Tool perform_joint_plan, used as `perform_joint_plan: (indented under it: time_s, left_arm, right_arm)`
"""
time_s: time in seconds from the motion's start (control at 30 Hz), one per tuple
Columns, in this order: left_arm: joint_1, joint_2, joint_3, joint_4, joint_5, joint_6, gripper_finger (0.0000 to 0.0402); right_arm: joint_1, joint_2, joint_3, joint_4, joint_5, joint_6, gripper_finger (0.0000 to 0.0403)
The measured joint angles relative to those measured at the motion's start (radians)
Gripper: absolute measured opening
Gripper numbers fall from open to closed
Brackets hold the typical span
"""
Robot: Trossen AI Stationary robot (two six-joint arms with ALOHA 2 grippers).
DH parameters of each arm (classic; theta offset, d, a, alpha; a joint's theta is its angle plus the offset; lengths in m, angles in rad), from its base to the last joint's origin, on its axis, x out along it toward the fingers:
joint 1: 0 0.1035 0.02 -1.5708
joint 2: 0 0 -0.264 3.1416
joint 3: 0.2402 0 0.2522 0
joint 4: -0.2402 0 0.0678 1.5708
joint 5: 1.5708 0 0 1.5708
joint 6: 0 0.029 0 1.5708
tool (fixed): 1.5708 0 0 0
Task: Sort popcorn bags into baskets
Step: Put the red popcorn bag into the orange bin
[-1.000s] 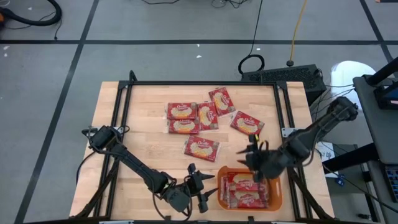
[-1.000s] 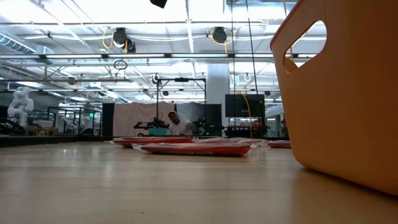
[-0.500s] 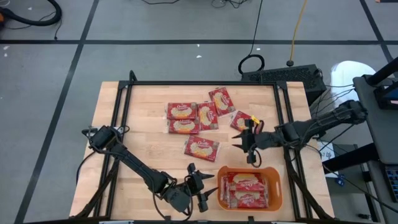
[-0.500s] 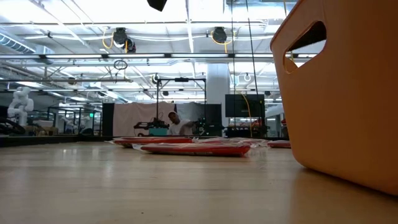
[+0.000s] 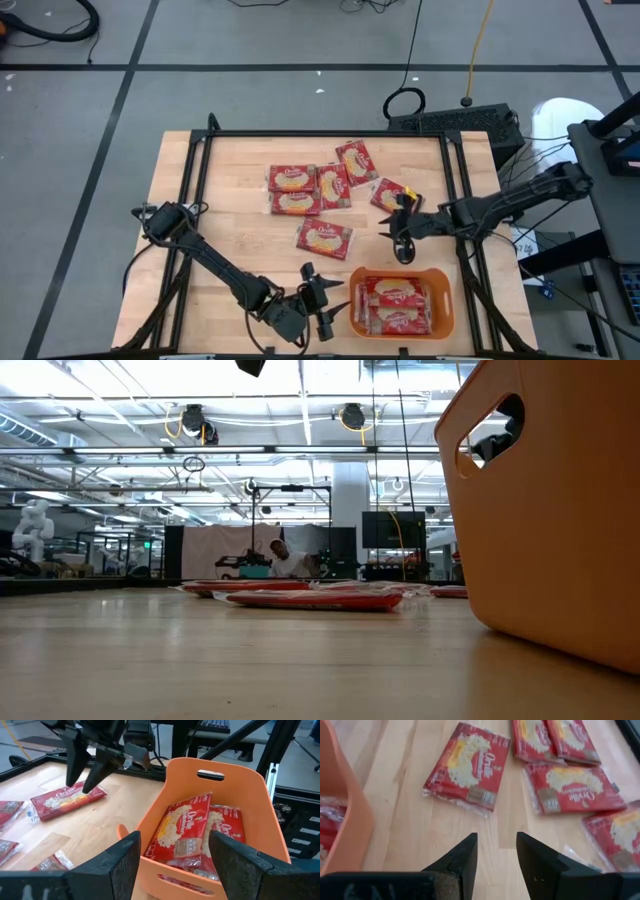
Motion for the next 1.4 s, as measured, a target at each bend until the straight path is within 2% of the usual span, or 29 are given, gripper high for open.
perform_joint_plan:
  time_s: [0.4,1.0,1.2,1.4]
  left_arm:
    - [0.005,0.0,0.0,-0.004,0.0,-0.008,0.0239]
    - [0.043,0.0,0.0,-0.002,0.0,-0.033,0.0239]
    - [0.058,0.0,0.0,-0.003,0.0,-0.033,0.0239]
    - [0.072,0.0,0.0,-0.004,0.0,-0.029,0.0239]
  right_arm:
    - [-0.011,-0.001,-0.074,0.011,0.002,0.057,0.0128]
    - [-0.156,-0.001,-0.195,0.067,0.0,0.023,0.0128]
    - [-0.204,-0.001,-0.236,0.068,0.086,0.057,0.0128]
    - [-0.231,0.0,-0.299,0.117,0.081,0.068,0.0128]
